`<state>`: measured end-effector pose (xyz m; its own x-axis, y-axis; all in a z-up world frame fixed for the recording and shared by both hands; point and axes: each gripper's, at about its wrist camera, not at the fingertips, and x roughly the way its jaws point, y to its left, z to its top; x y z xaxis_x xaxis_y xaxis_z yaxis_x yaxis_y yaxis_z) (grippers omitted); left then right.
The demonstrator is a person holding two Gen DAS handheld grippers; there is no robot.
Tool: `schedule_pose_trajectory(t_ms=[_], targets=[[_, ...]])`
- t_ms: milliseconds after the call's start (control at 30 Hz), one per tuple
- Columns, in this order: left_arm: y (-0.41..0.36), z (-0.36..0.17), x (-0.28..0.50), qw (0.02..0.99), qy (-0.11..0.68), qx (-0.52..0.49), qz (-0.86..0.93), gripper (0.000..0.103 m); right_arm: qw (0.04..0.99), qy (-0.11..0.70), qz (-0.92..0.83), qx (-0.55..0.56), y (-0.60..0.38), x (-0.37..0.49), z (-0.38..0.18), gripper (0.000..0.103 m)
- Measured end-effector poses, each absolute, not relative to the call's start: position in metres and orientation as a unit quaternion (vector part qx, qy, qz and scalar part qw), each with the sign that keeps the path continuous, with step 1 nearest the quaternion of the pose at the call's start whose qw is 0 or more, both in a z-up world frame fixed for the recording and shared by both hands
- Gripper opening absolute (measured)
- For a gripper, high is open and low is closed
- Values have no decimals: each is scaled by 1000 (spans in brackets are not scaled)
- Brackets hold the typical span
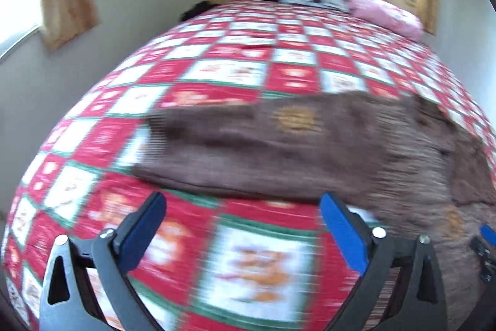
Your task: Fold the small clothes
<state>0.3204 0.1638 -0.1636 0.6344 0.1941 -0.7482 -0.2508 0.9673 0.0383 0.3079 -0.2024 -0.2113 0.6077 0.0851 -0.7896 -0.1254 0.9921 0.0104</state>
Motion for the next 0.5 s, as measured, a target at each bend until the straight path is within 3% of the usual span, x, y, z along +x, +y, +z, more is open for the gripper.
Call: schedule_pose_trajectory(t_ms=[167,233,500], targets=[[235,-184,330,877,434,-121,165,84,896,437,59,-40,-196,308,-216,58],[255,-195,335,864,443,-181,159,70,896,437,58,-45,-195,308,-217,58],[268,-210,349,844,425,-303,123,59,900,431,70,-17,-203,307,-216,59]])
